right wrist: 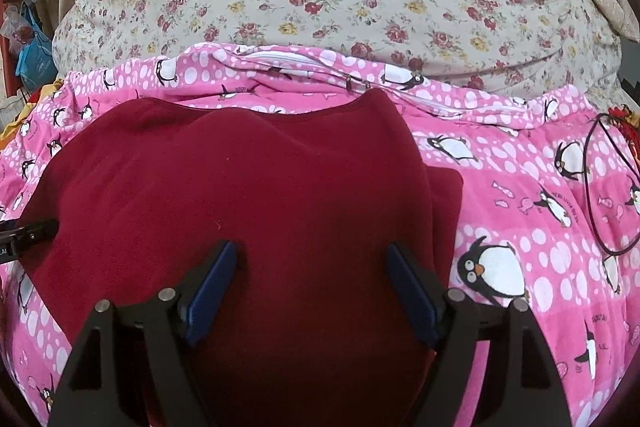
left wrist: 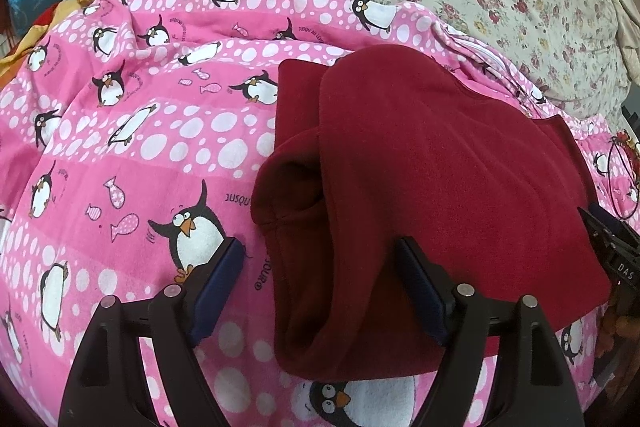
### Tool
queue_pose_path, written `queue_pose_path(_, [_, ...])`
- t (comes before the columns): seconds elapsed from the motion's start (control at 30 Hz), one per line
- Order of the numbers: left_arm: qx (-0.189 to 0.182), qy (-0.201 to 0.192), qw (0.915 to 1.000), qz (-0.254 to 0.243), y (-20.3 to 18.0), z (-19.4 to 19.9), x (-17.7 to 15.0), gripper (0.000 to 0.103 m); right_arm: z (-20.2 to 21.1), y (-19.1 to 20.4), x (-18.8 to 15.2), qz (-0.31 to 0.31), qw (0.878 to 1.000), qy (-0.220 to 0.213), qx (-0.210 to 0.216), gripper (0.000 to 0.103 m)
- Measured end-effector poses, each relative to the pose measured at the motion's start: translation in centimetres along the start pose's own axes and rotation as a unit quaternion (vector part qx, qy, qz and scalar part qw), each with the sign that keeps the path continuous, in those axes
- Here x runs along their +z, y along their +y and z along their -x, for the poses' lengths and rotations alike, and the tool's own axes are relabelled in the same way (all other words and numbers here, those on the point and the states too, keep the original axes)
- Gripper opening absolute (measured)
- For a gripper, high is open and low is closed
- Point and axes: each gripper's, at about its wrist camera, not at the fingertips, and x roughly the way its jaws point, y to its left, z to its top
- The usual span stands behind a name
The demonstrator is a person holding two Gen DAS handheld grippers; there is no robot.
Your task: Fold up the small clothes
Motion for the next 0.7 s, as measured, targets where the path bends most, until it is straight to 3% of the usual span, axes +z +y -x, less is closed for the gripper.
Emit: queue_pose_path(0.7, [-0.006,0.005,1.0000,0.006,0.18,0.05,0.08,0.072,-0.04,-0.06,-0.02,0.000,1.000,0.000,0.000,0.082])
